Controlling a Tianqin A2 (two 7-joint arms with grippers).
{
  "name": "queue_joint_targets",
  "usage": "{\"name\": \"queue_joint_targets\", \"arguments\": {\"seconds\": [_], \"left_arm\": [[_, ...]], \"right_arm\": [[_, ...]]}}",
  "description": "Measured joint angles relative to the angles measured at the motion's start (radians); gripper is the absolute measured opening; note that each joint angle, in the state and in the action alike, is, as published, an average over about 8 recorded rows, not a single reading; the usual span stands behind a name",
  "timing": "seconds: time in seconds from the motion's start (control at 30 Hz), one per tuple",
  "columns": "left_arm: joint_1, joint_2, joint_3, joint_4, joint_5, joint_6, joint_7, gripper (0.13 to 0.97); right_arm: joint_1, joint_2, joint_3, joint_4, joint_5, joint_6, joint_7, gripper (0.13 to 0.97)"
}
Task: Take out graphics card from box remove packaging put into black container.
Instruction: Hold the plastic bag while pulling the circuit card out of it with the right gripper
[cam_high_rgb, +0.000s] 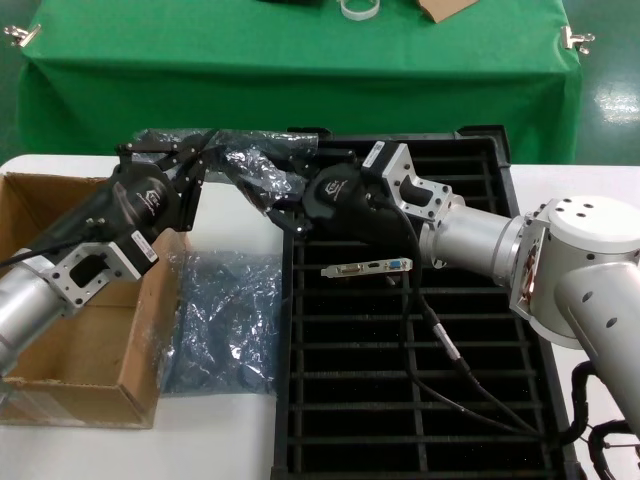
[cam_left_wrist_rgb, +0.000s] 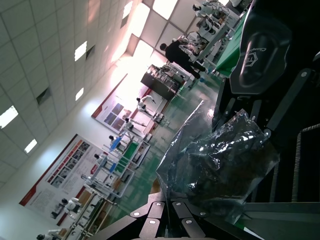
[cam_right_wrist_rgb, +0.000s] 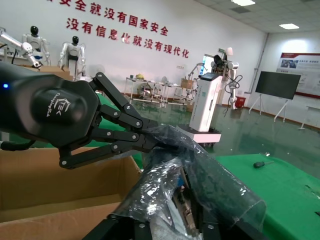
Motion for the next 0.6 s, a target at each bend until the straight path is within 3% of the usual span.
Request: {"name": "queue_joint_targets", "arguments": {"seconds": [0.1,0.37,0.6], "left_arm": [[0.001,-0.002,0.0,0.002,-0.001,0.005,0.0,0.138],[0.001,-0.007,0.0,0.013,-0.003,0.017,0.008,0.138],[-0.004,-0.009,-0.005,0.023,-0.004,0.014,0.016,0.138]], "right_arm": [[0.005,0.0,-0.012,-0.009,0.017,0.003,-0.007,0.264],[0.022,0.0,-0.055,-0.042,0.084,0.011,-0.04,0.358],[0.041,0.0,-0.108,-0.078,0.154,0.014,-0.067,0.319]]}}
